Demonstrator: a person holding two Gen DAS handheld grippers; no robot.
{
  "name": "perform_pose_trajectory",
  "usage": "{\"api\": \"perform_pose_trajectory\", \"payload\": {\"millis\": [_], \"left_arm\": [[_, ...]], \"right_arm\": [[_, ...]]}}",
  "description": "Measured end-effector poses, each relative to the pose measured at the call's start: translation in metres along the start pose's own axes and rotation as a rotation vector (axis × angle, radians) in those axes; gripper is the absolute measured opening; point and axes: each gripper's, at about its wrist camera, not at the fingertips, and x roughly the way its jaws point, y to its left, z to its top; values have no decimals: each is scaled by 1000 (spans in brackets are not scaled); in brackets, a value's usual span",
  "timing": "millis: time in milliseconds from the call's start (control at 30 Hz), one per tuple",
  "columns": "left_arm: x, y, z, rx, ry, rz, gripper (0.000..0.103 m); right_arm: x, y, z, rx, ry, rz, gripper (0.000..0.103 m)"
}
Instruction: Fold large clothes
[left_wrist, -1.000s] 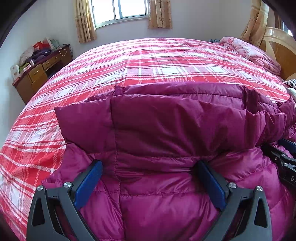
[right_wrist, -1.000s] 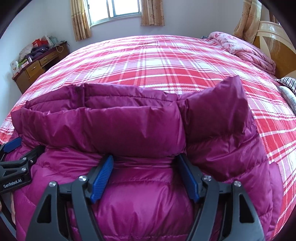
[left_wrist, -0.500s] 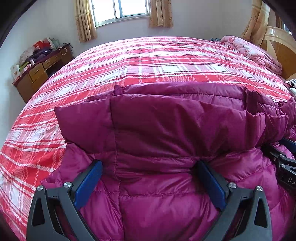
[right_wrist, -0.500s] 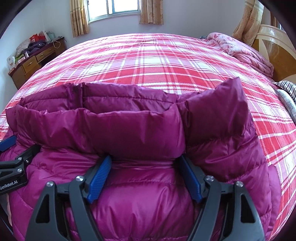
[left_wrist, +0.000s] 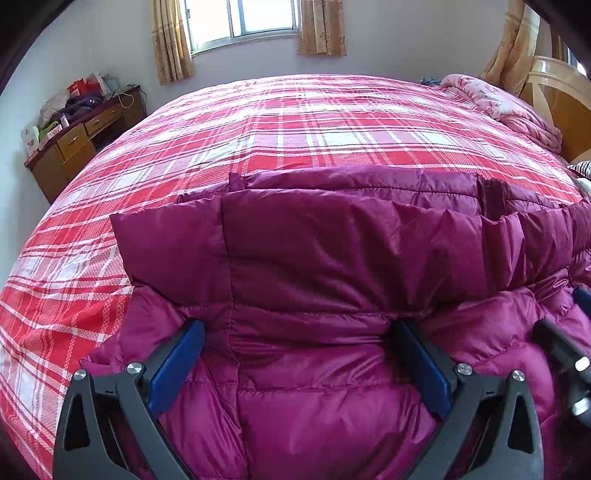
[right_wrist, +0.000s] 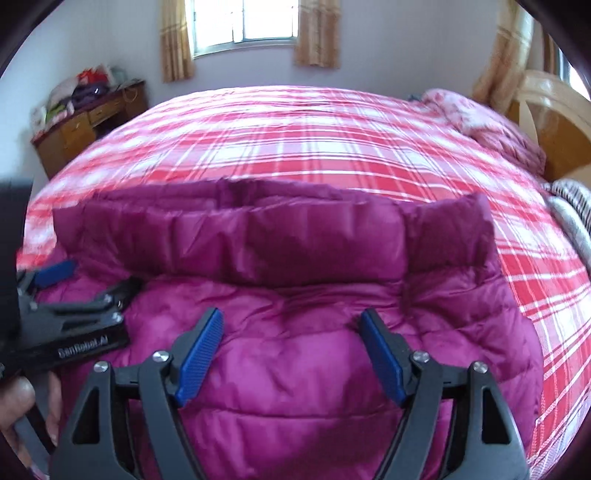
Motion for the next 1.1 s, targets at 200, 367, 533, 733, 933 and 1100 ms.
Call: {"api": "perform_pose_trajectory", "payload": {"millis": [200, 367, 533, 733, 933, 1100], "left_arm": [[-2, 1, 0, -3, 2, 2, 102], [-2, 0, 0, 1, 5, 8, 102], [-1, 0, 1, 2, 6, 10, 102], [0, -1, 1, 3, 8, 12, 102], [-1, 0, 2, -2, 19, 11, 102], [-41, 11, -6, -46, -5, 48, 102]], "right_arm": [[15, -8, 0, 34, 34, 26, 83], [19, -2, 0, 4, 55, -7, 85], [21, -1, 0, -2, 63, -18, 86], [23, -2, 2, -1, 71, -19, 87], [23, -3, 2, -3, 68, -22, 87], [4, -2, 0, -25, 71, -13, 87]]}}
